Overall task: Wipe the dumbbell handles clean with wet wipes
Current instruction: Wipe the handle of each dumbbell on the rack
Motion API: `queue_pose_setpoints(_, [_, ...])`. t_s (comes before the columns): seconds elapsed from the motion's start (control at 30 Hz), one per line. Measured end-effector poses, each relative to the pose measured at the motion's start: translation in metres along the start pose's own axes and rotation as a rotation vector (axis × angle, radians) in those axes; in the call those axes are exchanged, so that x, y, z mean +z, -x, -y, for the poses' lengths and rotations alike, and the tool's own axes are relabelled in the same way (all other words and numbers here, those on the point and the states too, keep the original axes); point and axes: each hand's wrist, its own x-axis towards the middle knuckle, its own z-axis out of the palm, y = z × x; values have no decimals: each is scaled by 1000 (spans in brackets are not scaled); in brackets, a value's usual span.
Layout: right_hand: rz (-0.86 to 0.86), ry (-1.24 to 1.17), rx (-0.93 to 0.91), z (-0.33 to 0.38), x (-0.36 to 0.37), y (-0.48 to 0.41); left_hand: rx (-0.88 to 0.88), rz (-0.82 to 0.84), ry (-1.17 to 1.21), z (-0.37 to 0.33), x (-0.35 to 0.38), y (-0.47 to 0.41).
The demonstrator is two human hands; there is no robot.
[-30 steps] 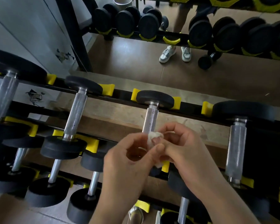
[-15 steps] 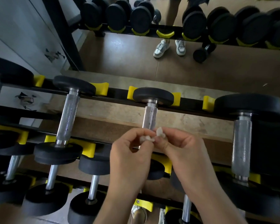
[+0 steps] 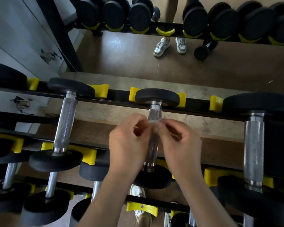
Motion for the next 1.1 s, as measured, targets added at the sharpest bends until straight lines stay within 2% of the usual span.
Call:
queue_pose_setpoints(0.07, [35,88,-107,-3,-2,7,11,10,2,4,-1,3])
queue_pose_setpoints(0.3, [-65,259,-388,4,7,-34,149,118,-57,10,-11,27])
queue_pose_setpoints(0.43, [172,290,-390,-2,-7,0,94,125,-67,12,-12,42])
queue_pose_setpoints(0.47, [188,295,-400,-2,-8,-1,82,114,-65,12,-12,44])
queue_pose_setpoints(0.6, [-1,336,-398,-1,2,-34,76,108,-70,10,-11,45])
queue_pose_setpoints(0.77, [195,311,-431,-4,-7,-1,86,112,-97,12,-10,48])
queue_pose_setpoints(0.9, [62,326,-402,0,1,-26,101,83,-90,11,-8,49])
queue_pose_setpoints(1.03, [204,243,-242,0,-12,-7,245,-22,-175,7,-1,29])
queue_pose_setpoints(1.1, [148,217,-212,3,-10,-9,254,-77,-181,9,0,19])
